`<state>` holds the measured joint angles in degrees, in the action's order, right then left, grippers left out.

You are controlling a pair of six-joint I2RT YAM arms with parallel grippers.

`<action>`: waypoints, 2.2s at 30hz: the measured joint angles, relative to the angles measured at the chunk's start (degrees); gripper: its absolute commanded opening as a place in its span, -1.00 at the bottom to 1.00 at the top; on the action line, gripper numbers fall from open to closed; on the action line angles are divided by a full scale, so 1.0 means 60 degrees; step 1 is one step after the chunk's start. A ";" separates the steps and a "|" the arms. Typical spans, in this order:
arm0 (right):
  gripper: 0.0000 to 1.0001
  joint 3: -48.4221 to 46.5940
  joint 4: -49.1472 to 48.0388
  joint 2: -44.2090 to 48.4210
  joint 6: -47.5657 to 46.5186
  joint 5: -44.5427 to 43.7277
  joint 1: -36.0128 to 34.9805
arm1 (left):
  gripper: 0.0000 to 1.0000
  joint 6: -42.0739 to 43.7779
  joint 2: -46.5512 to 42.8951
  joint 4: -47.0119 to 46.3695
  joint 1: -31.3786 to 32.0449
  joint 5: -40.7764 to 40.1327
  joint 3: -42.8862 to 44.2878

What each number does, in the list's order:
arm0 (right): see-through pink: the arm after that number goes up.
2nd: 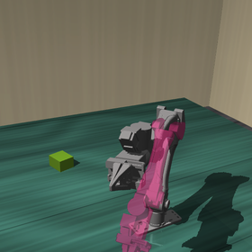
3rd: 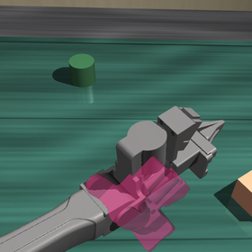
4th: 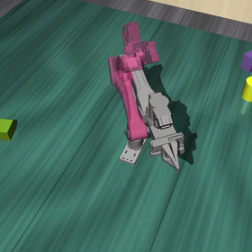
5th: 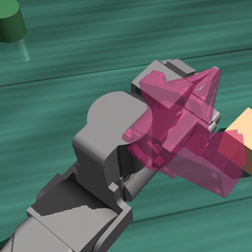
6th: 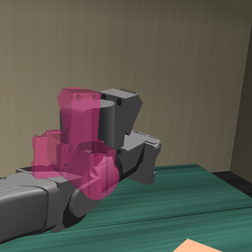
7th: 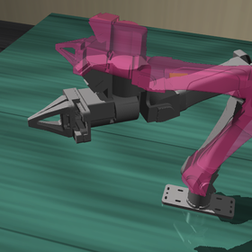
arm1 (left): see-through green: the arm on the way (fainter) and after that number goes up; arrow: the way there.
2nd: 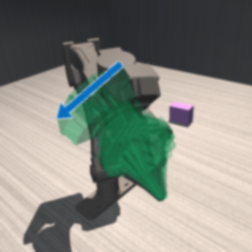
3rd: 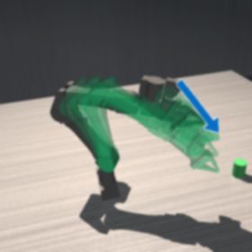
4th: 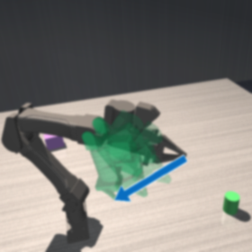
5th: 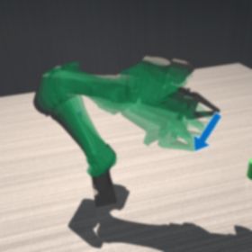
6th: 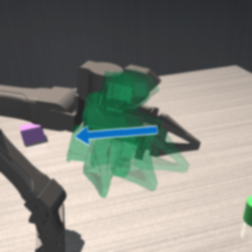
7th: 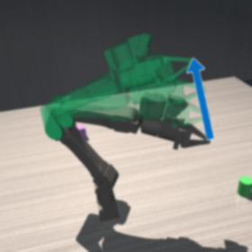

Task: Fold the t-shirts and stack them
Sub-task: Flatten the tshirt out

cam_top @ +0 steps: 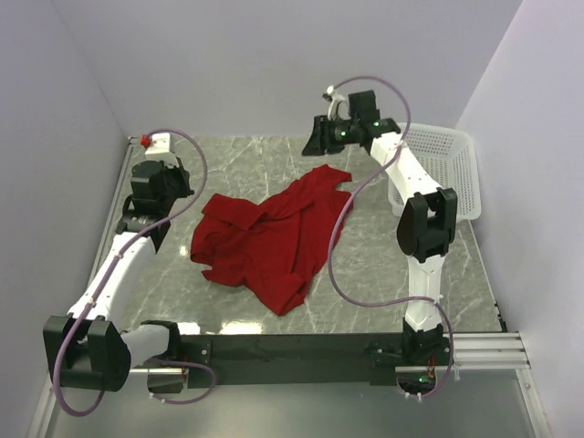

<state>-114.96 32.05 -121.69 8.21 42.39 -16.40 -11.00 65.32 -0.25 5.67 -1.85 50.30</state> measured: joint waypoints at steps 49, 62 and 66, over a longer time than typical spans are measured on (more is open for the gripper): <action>0.12 0.1679 0.2703 0.0033 -0.4339 -0.1031 0.0499 | -0.20 -0.3861 0.7187 0.1191 -0.1370 0.1883 0.2441; 0.12 0.1679 0.2663 0.0076 -0.4269 -0.1031 0.0630 | -0.13 -0.3657 0.7151 0.1428 -0.1213 0.1475 0.2503; 0.12 0.1679 0.2656 0.0087 -0.4269 -0.1031 0.0634 | -0.14 -0.3508 0.7151 0.1585 -0.1067 0.1133 0.2568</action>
<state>-104.88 47.99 -121.16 -17.41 36.21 -12.60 -32.05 108.22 9.26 -0.73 4.95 65.71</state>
